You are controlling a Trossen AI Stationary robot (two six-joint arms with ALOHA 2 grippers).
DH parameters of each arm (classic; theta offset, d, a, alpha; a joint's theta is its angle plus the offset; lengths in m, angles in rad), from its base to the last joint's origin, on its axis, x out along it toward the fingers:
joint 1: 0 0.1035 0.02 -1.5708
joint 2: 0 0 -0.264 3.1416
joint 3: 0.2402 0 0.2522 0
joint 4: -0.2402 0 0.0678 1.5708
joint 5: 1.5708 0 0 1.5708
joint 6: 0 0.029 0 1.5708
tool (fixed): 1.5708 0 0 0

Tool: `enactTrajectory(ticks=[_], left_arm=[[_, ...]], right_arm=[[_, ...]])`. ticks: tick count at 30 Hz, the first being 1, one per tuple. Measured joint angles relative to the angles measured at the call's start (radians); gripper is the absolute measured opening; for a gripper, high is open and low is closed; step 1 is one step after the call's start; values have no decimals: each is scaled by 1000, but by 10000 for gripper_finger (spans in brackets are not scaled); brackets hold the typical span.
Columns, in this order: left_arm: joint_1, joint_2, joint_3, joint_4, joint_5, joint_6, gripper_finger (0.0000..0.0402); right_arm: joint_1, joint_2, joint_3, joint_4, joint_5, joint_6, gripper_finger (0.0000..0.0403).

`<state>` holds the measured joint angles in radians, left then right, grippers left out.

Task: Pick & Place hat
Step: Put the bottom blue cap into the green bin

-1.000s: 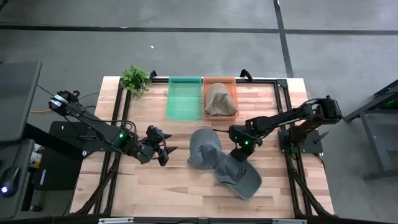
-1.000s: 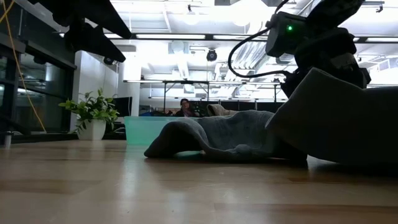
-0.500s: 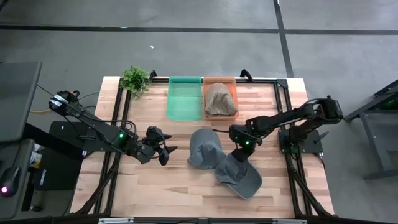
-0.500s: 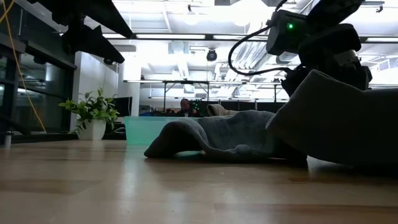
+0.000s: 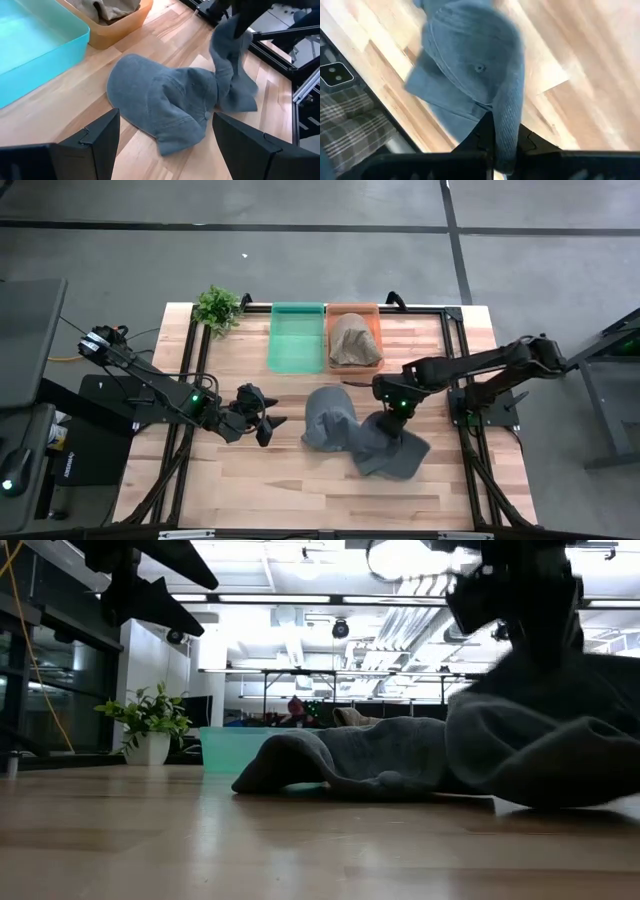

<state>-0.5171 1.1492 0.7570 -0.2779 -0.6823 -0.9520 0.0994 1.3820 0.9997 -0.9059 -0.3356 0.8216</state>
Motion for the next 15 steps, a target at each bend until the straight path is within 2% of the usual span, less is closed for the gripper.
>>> enactTrajectory(ticks=[6,15], left_arm=[[0,0,0,0,1,-25,275],[0,0,0,6,3,-73,275]], right_arm=[[42,-10,119,-120,97,5,5],[92,-10,231,-215,141,9,5]])
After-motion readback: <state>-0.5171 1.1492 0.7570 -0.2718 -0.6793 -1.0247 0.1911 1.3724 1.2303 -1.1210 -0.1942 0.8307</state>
